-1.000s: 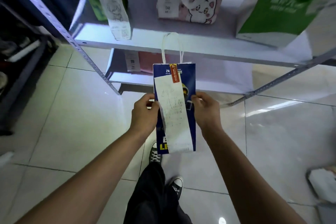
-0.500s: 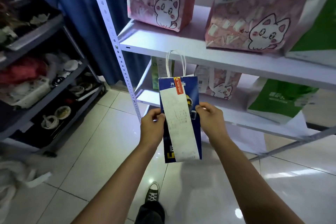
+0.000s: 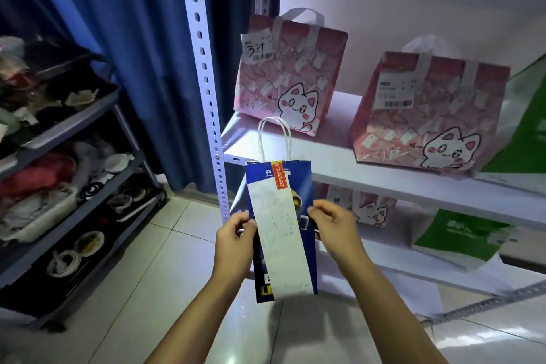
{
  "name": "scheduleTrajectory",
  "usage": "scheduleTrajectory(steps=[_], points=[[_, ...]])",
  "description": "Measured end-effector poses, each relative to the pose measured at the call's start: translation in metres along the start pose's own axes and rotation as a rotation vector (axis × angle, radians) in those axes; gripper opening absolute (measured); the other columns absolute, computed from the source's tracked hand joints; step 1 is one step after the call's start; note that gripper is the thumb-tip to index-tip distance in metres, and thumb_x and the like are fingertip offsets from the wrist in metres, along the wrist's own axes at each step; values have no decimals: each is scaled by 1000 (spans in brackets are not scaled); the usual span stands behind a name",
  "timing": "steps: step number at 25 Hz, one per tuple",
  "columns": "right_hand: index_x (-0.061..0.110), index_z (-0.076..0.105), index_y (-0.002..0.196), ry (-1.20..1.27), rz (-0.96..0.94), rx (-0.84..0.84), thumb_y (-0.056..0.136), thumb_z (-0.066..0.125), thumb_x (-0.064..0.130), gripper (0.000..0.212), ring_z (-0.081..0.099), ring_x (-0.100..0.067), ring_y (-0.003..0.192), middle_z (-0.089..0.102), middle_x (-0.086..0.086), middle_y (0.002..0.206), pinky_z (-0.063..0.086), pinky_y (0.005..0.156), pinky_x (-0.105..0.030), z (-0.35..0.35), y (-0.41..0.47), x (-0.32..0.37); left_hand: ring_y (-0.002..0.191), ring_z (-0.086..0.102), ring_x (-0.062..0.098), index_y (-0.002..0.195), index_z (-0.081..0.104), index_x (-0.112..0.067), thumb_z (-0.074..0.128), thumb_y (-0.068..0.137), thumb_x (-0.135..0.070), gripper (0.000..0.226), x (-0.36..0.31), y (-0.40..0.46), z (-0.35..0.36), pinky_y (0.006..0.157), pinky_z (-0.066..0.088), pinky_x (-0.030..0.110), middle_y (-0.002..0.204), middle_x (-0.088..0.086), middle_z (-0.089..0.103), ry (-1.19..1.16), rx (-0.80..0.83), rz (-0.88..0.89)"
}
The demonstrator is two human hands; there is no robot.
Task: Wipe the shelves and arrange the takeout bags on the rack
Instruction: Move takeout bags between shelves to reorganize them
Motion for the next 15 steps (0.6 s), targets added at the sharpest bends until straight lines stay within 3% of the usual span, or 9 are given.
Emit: scheduleTrajectory(steps=[3, 6, 10, 13, 15], points=[[28, 73, 85, -6, -23, -1, 100, 57, 20, 24, 68, 1, 70, 74, 16, 79, 57, 72, -29, 10, 6, 15, 80, 72, 3, 97, 63, -11, 51, 102, -17, 15, -14, 13, -9, 51, 52, 14, 94, -4, 73, -16, 21, 22], [28, 74, 84, 44, -21, -8, 100, 59, 21, 23, 71, -12, 79, 77, 10, 83, 58, 78, -38, 11, 20, 38, 82, 71, 0, 98, 65, -9, 55, 100, -13, 11, -37, 27, -15, 54, 52, 12, 96, -3, 74, -56, 56, 72], [27, 75, 84, 75, -100, 15, 99, 60, 24, 21, 64, -22, 78, 76, -3, 87, 55, 72, -41, 8, 49, 81, 81, 72, 4, 95, 69, -16, 58, 99, -12, 12, -77, 52, -16, 59, 53, 14, 90, -9, 77, -79, -2, 202], [27, 77, 86, 144, -162, 49, 99, 60, 25, 21, 72, -15, 80, 77, 2, 87, 61, 68, -30, 4, 74, 113, 82, 74, 8, 94, 71, -17, 58, 99, -12, 15, -102, 70, -15, 63, 56, 19, 92, -6, 78, -134, -6, 235], [20, 78, 88, 230, -157, -22, 97, 62, 19, 19, 74, -14, 74, 78, -1, 83, 59, 63, -25, -3, 97, 131, 82, 74, 9, 92, 72, -19, 59, 98, -13, 16, -114, 80, -15, 63, 56, 19, 94, -4, 78, -157, -9, 233]])
Point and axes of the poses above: each hand's wrist, its own y-axis towards the middle knuckle, its own z-axis out of the palm, x = y × z, the point moved 1 cm from there along y, towards the middle knuckle
